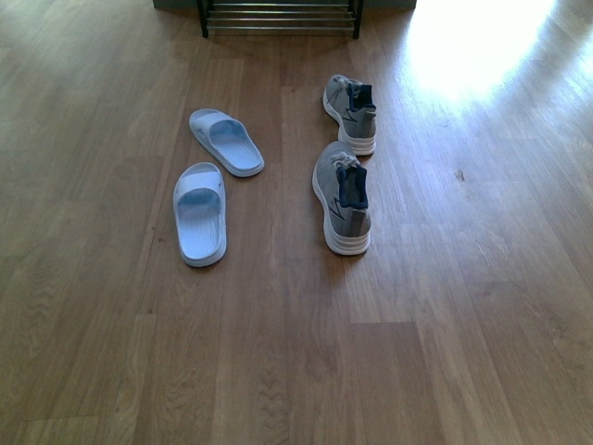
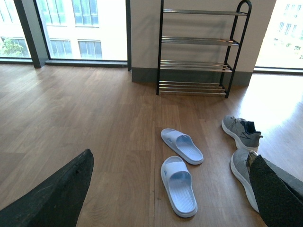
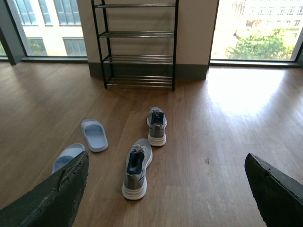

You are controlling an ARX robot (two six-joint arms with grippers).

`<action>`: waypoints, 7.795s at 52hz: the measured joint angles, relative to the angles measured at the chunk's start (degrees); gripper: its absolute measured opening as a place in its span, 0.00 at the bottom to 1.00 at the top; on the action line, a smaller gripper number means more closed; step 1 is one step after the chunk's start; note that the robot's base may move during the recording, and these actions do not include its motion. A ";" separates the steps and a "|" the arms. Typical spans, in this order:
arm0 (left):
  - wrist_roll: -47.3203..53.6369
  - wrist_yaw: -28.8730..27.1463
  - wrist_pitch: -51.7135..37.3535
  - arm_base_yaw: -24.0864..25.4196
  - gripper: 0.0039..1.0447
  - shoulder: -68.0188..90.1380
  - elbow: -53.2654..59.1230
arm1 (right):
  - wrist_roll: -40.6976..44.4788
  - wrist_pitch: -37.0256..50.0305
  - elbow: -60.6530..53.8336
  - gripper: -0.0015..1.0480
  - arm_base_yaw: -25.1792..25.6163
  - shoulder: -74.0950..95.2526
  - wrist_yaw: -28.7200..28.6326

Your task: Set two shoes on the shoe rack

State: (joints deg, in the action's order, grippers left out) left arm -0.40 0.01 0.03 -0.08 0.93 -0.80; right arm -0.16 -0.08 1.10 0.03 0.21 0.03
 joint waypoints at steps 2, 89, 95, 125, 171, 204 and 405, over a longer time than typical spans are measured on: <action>0.00 0.00 0.00 0.00 0.91 0.00 0.00 | 0.00 0.00 0.00 0.91 0.02 0.00 0.00; 0.00 0.00 0.00 0.00 0.91 0.00 0.00 | 0.00 0.00 0.00 0.91 0.00 0.00 0.00; 0.00 0.00 0.00 0.00 0.91 0.00 0.00 | 0.00 0.00 0.00 0.91 0.00 0.00 0.00; 0.00 0.00 0.00 0.00 0.91 0.00 0.00 | 0.00 0.00 0.00 0.91 0.00 0.00 0.00; 0.00 0.00 0.00 0.00 0.91 0.00 0.00 | 0.00 0.00 0.00 0.91 0.00 0.00 0.00; 0.00 0.00 0.00 0.00 0.91 0.00 0.00 | 0.02 0.00 0.00 0.91 0.00 0.02 -0.02; 0.00 0.00 0.00 0.00 0.91 0.00 0.00 | -1.31 22.08 59.95 0.01 -2.62 147.75 -14.62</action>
State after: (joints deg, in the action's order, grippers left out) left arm -0.40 0.01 0.03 -0.08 0.93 -0.80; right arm -1.48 22.00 61.06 -2.59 147.96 -14.59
